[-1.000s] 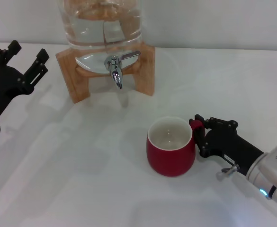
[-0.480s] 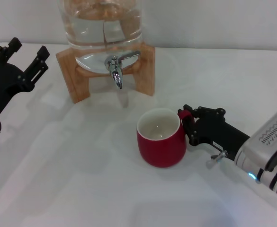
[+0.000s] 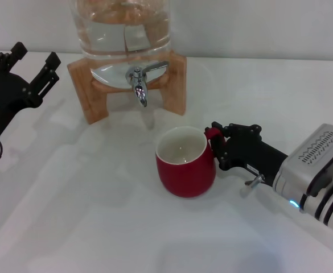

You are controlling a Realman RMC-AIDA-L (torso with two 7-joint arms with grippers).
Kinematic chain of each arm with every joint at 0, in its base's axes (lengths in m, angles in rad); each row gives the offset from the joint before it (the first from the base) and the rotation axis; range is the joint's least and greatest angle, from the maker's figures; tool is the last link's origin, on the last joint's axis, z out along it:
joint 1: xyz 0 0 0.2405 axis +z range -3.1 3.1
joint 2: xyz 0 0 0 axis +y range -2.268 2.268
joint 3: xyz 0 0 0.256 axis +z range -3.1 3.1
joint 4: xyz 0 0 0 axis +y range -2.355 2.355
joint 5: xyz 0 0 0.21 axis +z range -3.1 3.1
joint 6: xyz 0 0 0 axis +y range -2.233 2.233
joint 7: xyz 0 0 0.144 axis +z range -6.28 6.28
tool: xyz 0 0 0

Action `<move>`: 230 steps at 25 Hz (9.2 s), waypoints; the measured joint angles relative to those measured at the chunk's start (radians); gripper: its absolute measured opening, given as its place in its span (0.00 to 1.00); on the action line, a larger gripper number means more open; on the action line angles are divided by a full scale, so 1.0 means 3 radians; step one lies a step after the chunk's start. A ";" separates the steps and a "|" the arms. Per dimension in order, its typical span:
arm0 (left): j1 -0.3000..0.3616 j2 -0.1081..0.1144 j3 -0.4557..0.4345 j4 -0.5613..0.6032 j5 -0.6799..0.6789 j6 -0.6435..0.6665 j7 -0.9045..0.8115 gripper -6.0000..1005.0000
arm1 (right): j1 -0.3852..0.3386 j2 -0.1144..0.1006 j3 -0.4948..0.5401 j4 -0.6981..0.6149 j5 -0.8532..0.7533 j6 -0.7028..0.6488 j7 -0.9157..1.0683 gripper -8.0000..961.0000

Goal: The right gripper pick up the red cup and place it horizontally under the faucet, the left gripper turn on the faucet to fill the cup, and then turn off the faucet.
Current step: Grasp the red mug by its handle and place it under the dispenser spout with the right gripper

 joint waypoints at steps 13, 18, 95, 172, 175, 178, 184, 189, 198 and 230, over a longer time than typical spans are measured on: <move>0.0040 -0.0007 -0.0010 -0.0031 0.0000 -0.0002 0.0007 0.76 | 0.0094 0.0000 0.0004 0.0060 0.0018 0.0110 0.0000 0.12; 0.0111 -0.0011 -0.0002 -0.0035 0.0001 -0.0037 0.0014 0.76 | 0.0107 0.0000 0.0005 0.0061 0.0019 0.0113 0.0000 0.12; 0.0197 -0.0005 0.0000 -0.0030 -0.0013 -0.0209 0.0016 0.76 | 0.0740 0.0000 0.0226 0.0181 0.0179 0.1131 0.0189 0.12; 0.0191 -0.0010 0.0000 -0.0075 0.0011 -0.0209 0.0015 0.76 | 0.0818 0.0000 0.0366 0.0233 0.0384 0.1403 0.0215 0.31; 0.0191 -0.0010 0.0000 -0.0075 0.0011 -0.0209 0.0015 0.76 | 0.0811 0.0000 0.0414 0.0233 0.0413 0.1442 0.0215 0.31; 0.0191 -0.0010 0.0000 -0.0075 0.0014 -0.0209 0.0015 0.76 | 0.0811 0.0000 0.0429 0.0233 0.0447 0.1460 0.0215 0.31; 0.0188 -0.0010 0.0000 -0.0075 0.0016 -0.0209 0.0015 0.76 | 0.0823 0.0000 0.0410 0.0235 0.0464 0.1464 0.0215 0.31; 0.0186 -0.0010 0.0000 -0.0075 0.0016 -0.0209 0.0015 0.76 | 0.0825 0.0000 0.0403 0.0242 0.0464 0.1466 0.0215 0.31; 0.0186 -0.0010 0.0000 -0.0075 0.0016 -0.0208 0.0015 0.76 | 0.0842 0.0000 0.0398 0.0289 0.0457 0.1511 0.0215 0.31; 0.0181 -0.0010 0.0000 -0.0079 0.0016 -0.0208 0.0015 0.76 | 0.0899 0.0000 0.0381 0.0369 0.0525 0.1595 0.0214 0.32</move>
